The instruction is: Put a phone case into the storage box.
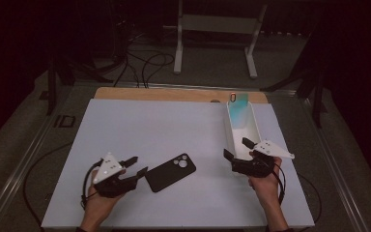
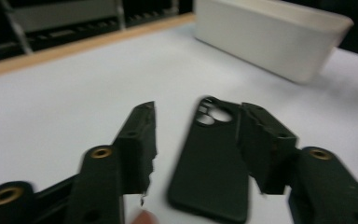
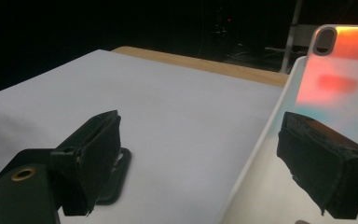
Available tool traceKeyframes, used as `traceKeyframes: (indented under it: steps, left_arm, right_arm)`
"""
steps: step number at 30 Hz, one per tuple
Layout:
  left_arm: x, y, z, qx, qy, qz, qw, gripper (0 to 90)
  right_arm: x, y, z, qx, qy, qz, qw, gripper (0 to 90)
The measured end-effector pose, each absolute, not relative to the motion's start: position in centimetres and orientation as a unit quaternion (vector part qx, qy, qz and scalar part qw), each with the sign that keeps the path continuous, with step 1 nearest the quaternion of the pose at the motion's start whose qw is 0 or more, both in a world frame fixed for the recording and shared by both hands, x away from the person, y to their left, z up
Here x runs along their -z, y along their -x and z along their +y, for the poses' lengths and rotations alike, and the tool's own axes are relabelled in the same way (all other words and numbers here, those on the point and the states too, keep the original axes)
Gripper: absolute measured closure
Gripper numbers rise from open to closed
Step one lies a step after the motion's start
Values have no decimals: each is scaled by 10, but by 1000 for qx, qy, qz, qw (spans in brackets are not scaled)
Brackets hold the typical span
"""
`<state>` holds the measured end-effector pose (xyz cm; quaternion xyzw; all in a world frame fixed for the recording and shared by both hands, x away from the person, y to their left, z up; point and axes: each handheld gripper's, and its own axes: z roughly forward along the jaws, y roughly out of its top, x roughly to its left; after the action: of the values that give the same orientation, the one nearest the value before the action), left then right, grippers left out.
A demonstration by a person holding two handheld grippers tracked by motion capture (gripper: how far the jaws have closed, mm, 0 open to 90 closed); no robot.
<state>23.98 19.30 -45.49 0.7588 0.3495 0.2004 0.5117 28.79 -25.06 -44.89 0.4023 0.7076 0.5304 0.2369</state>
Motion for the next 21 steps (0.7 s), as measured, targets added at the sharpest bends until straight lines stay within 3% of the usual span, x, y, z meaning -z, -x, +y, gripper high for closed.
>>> traceKeyframes:
  steps: [4, 6, 14, 21]
  left_arm:
    - [452, -237, 215, -259, -737, 378, 496, 221]
    - [451, -236, 224, -271, -727, 387, 498, 148]
    - [448, -237, 236, -280, -715, 400, 501, 16]
    - [445, -241, 243, -277, -704, 414, 507, 6]
  right_arm:
    - [450, -283, -251, -536, -398, 708, 232, 136]
    - [451, -280, -251, -542, -393, 707, 230, 136]
    - [454, -267, -254, -558, -379, 699, 239, 101]
    - [455, -265, -256, -557, -370, 699, 252, 100]
